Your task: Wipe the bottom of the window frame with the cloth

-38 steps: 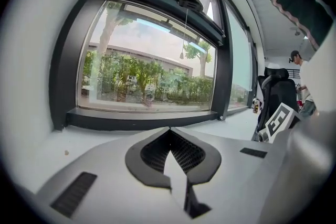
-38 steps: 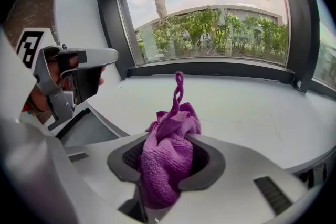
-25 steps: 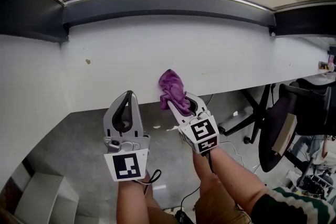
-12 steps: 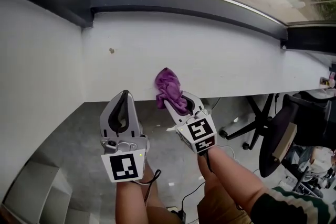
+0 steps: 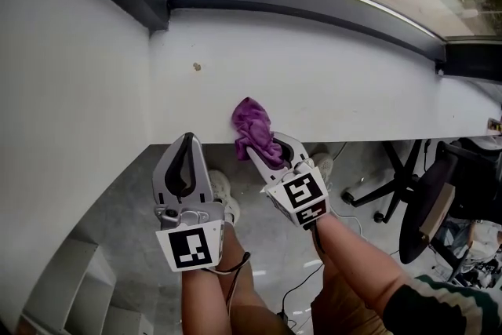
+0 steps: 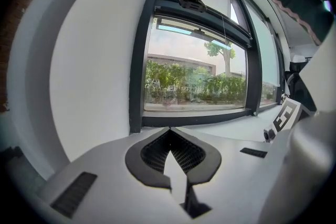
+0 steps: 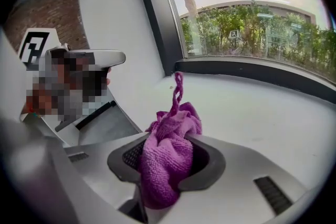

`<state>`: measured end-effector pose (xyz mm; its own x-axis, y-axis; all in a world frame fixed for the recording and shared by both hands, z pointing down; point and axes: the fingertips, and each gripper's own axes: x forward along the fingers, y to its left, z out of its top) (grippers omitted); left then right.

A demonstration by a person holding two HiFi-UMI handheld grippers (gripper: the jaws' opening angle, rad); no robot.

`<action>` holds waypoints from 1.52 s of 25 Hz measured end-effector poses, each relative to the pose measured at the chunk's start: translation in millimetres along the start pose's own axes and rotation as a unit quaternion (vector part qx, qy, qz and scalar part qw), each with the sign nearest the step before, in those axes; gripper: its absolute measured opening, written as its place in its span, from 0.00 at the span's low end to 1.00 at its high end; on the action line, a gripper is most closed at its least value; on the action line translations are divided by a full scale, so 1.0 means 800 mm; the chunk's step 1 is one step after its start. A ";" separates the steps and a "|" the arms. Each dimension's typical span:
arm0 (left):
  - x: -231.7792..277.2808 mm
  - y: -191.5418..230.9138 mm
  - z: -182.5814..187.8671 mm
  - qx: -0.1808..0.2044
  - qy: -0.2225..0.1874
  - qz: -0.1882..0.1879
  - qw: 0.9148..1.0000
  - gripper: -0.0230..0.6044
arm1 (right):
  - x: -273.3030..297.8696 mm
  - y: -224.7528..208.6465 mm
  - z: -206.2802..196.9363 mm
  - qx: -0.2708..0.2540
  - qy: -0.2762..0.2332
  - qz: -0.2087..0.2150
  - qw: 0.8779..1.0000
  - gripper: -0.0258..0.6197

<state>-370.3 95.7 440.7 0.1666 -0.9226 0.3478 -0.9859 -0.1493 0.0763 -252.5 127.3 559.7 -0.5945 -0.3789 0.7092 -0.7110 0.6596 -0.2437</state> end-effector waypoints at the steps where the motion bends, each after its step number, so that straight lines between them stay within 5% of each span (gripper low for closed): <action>1: -0.002 0.004 0.000 0.001 0.000 0.002 1.000 0.05 | 0.003 0.004 0.001 -0.001 -0.001 0.002 1.000 0.27; 22: -0.028 0.045 -0.003 0.010 0.002 0.022 1.000 0.05 | 0.075 0.080 0.048 -0.047 -0.020 0.061 0.997 0.27; 38: -0.042 0.061 -0.014 0.004 0.014 0.029 0.999 0.05 | 0.104 0.158 0.089 -0.112 -0.018 0.151 0.982 0.27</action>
<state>-423.8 123.7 442.9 0.1099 -0.9194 0.3778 -0.9939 -0.0989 0.0484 -418.7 133.2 540.7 -0.7812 -0.1644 0.6022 -0.4022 0.8703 -0.2841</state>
